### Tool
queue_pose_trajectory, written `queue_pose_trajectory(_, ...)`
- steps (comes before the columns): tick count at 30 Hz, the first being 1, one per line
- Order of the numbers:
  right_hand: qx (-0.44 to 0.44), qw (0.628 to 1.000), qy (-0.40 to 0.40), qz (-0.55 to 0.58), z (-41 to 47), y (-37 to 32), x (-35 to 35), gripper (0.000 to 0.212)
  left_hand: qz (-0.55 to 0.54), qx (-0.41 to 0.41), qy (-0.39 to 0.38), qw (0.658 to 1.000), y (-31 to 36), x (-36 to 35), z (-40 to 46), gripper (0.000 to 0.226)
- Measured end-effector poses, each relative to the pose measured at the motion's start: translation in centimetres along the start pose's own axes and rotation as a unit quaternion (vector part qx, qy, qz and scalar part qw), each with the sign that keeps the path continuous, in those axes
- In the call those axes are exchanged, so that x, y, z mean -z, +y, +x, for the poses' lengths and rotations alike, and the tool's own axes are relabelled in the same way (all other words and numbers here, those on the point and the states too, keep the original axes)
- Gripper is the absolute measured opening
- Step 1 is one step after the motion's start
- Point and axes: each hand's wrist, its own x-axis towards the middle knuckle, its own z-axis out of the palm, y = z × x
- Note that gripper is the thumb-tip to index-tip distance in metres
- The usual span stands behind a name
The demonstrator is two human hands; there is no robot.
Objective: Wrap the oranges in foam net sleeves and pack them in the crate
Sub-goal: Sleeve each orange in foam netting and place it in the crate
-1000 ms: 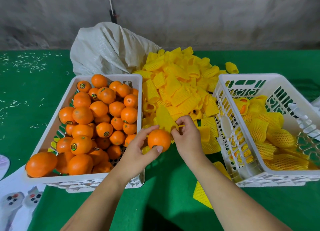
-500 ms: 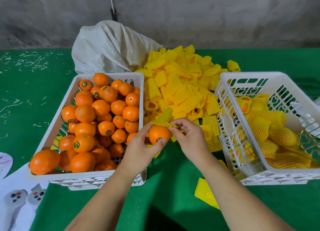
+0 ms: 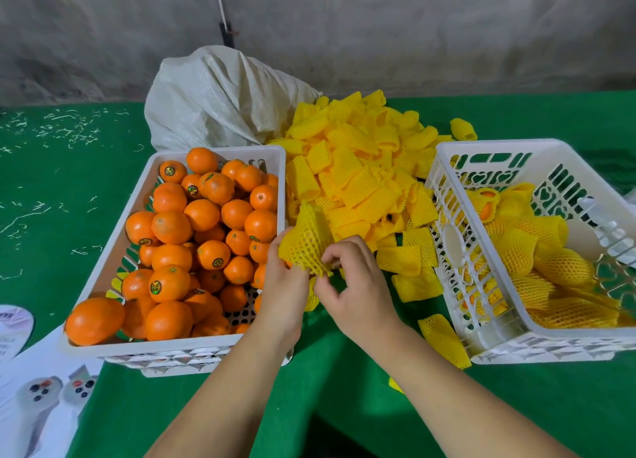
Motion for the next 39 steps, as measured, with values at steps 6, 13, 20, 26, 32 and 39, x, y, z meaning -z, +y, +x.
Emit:
queue_pose_trajectory(6, -0.038, 0.997, 0.063, -0.008, 0.1, 0.5, -0.2, 0.023, -0.124, -0.024, -0.038, 0.991, 1.0, -1.1, -0.7, 0.029)
queue_pose_trajectory(13, 0.068, 0.993, 0.044, -0.09, -0.6, -0.1, -1.0, 0.012, -0.252, 0.177, 0.1, 0.946, 1.3, -2.3, -1.2, 0.033)
queue_pose_trajectory(20, -0.035, 0.999, 0.034, 0.0, -0.4, 0.1, -0.2, 0.04, -0.188, 0.208, 0.099, 0.955, 1.6, -2.3, -1.4, 0.034)
queue_pose_trajectory(26, -0.013, 0.999, 0.048, -0.003, 0.1, -0.1, 0.6, 0.04, -0.036, 0.189, 0.098, 0.976, 0.8, -2.3, -1.7, 0.032)
queue_pose_trajectory(32, -0.284, 0.907, 0.054, 0.306, -0.1, -3.0, 0.1, 0.066, -0.106, 0.043, 0.035, 0.993, 1.3, -1.9, -1.5, 0.04)
queue_pose_trajectory(39, -0.396, 0.852, -0.036, 0.341, 1.7, -2.7, 0.4, 0.077, 0.049, -0.041, 0.08, 0.995, -0.3, -1.1, -1.1, 0.046)
